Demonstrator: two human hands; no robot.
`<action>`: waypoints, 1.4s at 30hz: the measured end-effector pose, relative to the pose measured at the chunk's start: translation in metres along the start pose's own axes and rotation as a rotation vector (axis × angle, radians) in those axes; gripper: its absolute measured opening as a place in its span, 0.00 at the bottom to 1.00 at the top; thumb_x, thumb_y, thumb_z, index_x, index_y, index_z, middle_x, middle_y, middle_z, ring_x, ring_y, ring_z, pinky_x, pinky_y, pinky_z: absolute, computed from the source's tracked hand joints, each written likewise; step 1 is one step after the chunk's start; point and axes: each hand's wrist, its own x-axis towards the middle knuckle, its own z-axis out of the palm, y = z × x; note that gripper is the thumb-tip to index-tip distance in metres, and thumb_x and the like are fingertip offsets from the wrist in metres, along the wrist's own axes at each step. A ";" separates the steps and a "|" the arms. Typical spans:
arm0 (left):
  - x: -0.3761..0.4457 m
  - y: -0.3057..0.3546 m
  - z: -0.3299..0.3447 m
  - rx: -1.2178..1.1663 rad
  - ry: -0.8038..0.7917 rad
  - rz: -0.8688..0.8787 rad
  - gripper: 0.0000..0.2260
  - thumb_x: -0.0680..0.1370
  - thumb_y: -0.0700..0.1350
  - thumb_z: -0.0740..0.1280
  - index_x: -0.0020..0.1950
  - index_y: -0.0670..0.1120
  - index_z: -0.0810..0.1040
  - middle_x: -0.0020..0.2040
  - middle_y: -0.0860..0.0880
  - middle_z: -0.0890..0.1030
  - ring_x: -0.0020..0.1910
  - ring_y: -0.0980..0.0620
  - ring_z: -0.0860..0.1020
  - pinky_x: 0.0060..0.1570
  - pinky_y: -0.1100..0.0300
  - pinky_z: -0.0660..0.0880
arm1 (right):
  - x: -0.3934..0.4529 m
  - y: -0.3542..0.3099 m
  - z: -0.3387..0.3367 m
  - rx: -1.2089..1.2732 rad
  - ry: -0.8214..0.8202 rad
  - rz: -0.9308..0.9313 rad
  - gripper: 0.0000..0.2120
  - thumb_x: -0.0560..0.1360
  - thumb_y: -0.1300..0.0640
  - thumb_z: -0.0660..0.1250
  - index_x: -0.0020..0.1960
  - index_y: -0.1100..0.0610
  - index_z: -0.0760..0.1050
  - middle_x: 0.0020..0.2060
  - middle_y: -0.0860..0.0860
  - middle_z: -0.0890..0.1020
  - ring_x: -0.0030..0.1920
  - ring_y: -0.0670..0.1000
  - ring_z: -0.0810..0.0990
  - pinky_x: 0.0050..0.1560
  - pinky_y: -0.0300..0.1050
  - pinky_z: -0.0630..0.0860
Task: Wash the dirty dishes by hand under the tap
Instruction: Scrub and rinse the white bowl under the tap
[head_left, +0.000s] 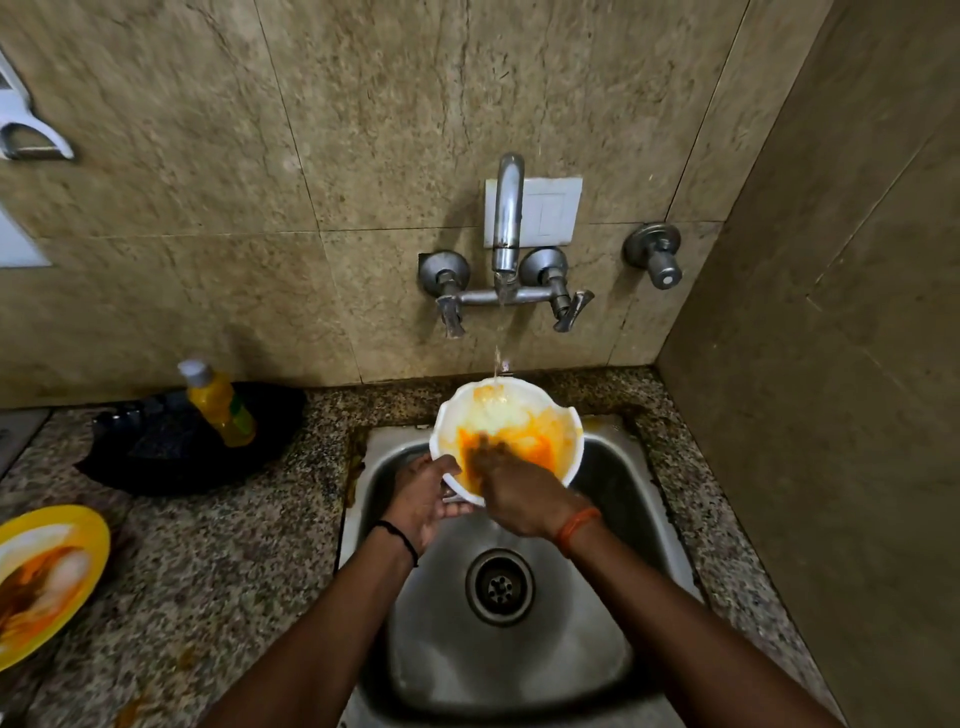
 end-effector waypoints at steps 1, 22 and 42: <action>0.000 -0.001 -0.002 0.003 0.002 0.006 0.11 0.79 0.39 0.61 0.60 0.41 0.75 0.44 0.42 0.81 0.38 0.45 0.81 0.31 0.54 0.81 | -0.002 -0.002 0.002 0.119 -0.019 -0.081 0.25 0.82 0.55 0.55 0.78 0.53 0.57 0.78 0.53 0.58 0.78 0.55 0.55 0.74 0.51 0.57; -0.005 -0.005 -0.006 0.018 0.000 -0.014 0.12 0.77 0.37 0.61 0.59 0.40 0.76 0.49 0.39 0.80 0.42 0.42 0.80 0.31 0.53 0.81 | 0.030 0.001 -0.008 0.481 -0.098 0.177 0.10 0.77 0.63 0.58 0.45 0.60 0.78 0.44 0.58 0.81 0.38 0.50 0.77 0.35 0.36 0.69; 0.007 -0.001 -0.013 -0.051 -0.028 -0.043 0.07 0.77 0.39 0.62 0.54 0.44 0.75 0.46 0.40 0.82 0.43 0.42 0.81 0.33 0.52 0.81 | 0.007 0.018 -0.038 0.624 0.208 0.148 0.19 0.78 0.60 0.62 0.69 0.55 0.73 0.67 0.54 0.76 0.67 0.55 0.74 0.68 0.45 0.68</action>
